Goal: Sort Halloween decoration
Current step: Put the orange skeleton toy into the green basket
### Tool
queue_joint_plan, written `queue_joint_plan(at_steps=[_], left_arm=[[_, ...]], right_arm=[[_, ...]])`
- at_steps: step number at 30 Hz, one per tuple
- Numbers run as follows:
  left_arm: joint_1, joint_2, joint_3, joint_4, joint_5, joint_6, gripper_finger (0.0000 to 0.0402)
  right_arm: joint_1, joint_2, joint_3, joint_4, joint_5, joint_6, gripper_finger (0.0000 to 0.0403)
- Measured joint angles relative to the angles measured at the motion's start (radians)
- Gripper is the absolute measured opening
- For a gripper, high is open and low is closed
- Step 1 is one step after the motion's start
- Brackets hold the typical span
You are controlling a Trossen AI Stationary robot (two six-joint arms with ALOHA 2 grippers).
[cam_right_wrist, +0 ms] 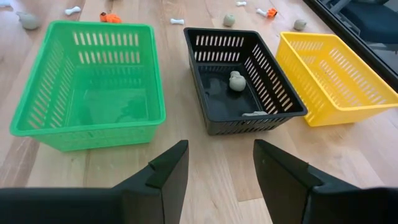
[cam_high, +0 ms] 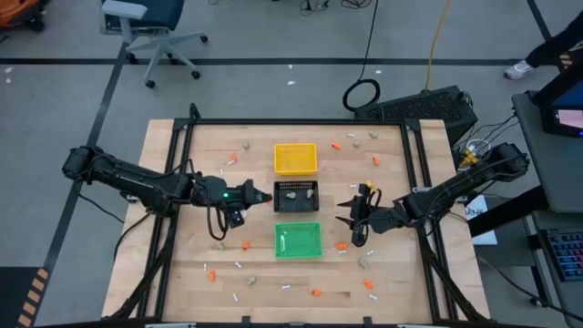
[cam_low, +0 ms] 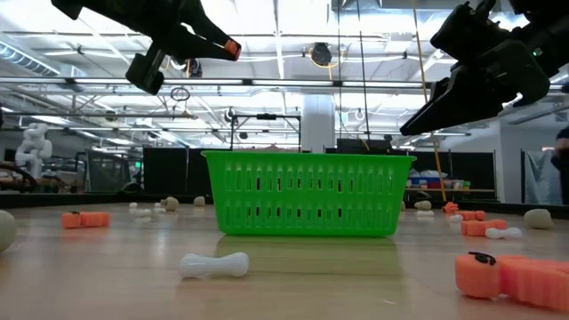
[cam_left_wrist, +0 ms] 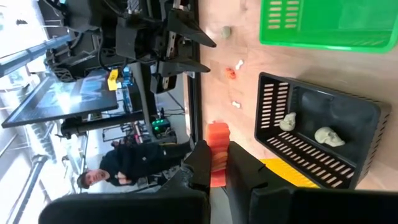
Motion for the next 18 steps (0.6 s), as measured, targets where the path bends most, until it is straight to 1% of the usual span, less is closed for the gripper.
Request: queue_joint_plan(at_steps=[18], left_arm=[[0.0,0.0,0.0,0.0,0.0,-0.002,0.0018]], right_arm=[[0.0,0.0,0.0,0.001,-0.003,0.001,0.0169]])
